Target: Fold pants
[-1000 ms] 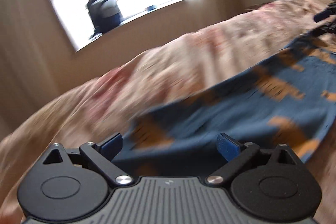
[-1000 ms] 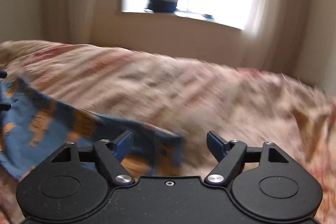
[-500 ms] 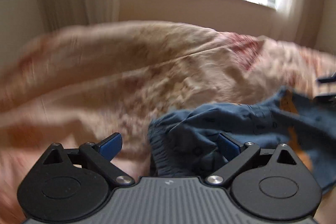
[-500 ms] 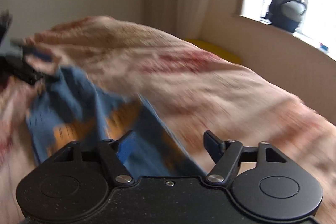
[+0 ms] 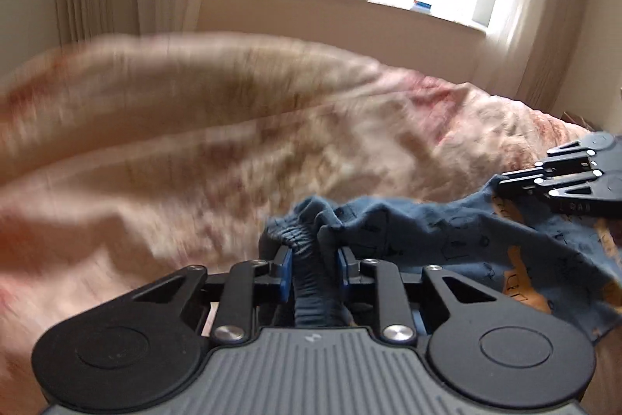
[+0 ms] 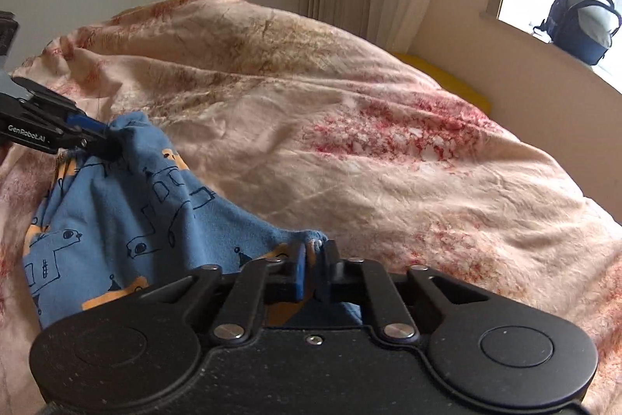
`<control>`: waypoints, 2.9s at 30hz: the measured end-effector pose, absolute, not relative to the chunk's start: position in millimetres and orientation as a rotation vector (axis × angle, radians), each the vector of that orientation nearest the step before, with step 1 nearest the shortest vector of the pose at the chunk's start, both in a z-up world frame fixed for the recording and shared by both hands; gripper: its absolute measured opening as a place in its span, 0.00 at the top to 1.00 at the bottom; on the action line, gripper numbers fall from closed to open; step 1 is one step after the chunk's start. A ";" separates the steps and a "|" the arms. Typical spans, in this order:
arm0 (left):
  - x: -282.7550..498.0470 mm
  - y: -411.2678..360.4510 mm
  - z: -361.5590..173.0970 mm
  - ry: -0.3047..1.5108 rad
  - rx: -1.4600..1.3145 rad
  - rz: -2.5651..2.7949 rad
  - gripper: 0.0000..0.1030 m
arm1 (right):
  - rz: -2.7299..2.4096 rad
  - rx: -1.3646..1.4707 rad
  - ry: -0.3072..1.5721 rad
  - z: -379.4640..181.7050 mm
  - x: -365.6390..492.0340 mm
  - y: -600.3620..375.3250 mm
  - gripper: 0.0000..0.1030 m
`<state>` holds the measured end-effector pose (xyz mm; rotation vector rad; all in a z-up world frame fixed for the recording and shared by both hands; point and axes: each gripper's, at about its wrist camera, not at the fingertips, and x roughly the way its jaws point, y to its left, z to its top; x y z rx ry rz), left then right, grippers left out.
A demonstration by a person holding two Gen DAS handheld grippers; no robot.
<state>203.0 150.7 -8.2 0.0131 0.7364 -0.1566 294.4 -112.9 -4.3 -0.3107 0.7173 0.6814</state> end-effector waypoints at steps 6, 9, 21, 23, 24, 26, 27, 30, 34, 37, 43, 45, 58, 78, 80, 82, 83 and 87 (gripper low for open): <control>196.5 131.3 1.4 0.699 0.174 -0.084 0.90 | 0.623 -0.279 0.681 -3.7 303.4 -121.1 0.97; 212.1 133.8 -19.3 0.729 0.158 -0.088 0.89 | 0.587 -0.276 0.694 -13.3 314.2 -122.1 0.97; 190.7 163.0 -10.1 0.750 0.135 -0.073 0.15 | 0.560 -0.313 0.667 9.9 265.5 -137.6 0.60; 181.9 173.9 -10.3 0.779 0.025 -0.082 0.15 | 0.584 -0.276 0.676 13.5 243.6 -139.7 0.52; 178.8 178.3 -12.7 0.800 -0.043 -0.095 0.17 | 0.597 -0.263 0.682 12.8 233.4 -139.7 0.50; 176.8 183.5 -22.3 0.852 -0.176 -0.112 0.22 | 0.606 -0.262 0.712 5.3 218.2 -135.6 0.45; 178.2 185.3 -29.3 0.884 -0.232 -0.104 0.26 | 0.601 -0.266 0.728 -1.1 212.7 -133.7 0.44; 180.1 188.2 -44.4 0.913 -0.365 -0.051 0.28 | 0.573 -0.235 0.760 -17.1 204.7 -135.1 0.44; 177.8 187.6 -49.1 0.911 -0.452 -0.070 0.67 | 0.550 -0.160 0.759 -14.7 205.5 -140.4 0.44; 171.0 188.2 -42.9 0.895 -0.507 -0.035 0.88 | 0.558 -0.177 0.728 -7.7 206.6 -137.7 0.44; 148.7 158.2 -6.3 0.776 -0.243 0.030 0.92 | 0.610 -0.159 0.664 3.9 235.4 -118.3 0.50; 153.5 155.7 -16.4 0.824 -0.216 0.053 0.92 | 0.630 -0.166 0.736 -9.2 257.7 -106.1 0.59; 136.1 157.3 -11.9 0.799 -0.144 0.114 0.23 | 0.602 -0.195 0.784 -4.8 209.8 -137.2 0.58; 181.2 -25.1 -56.9 0.825 0.293 -0.057 0.00 | 0.145 0.033 0.906 -21.5 151.3 -250.9 0.21; 166.0 -4.2 -54.3 0.859 0.253 -0.043 0.00 | 0.125 0.101 0.916 -22.2 148.3 -268.6 0.17; 155.2 15.8 -43.0 0.885 0.185 -0.016 0.00 | 0.121 0.185 0.916 -17.6 147.8 -276.9 0.16; 152.6 18.9 -34.0 0.883 0.151 0.001 0.00 | 0.117 0.209 0.912 -15.0 150.0 -277.9 0.16; 168.8 -11.2 -14.3 0.791 0.099 -0.022 0.00 | 0.132 0.146 0.801 -2.5 144.9 -268.9 0.01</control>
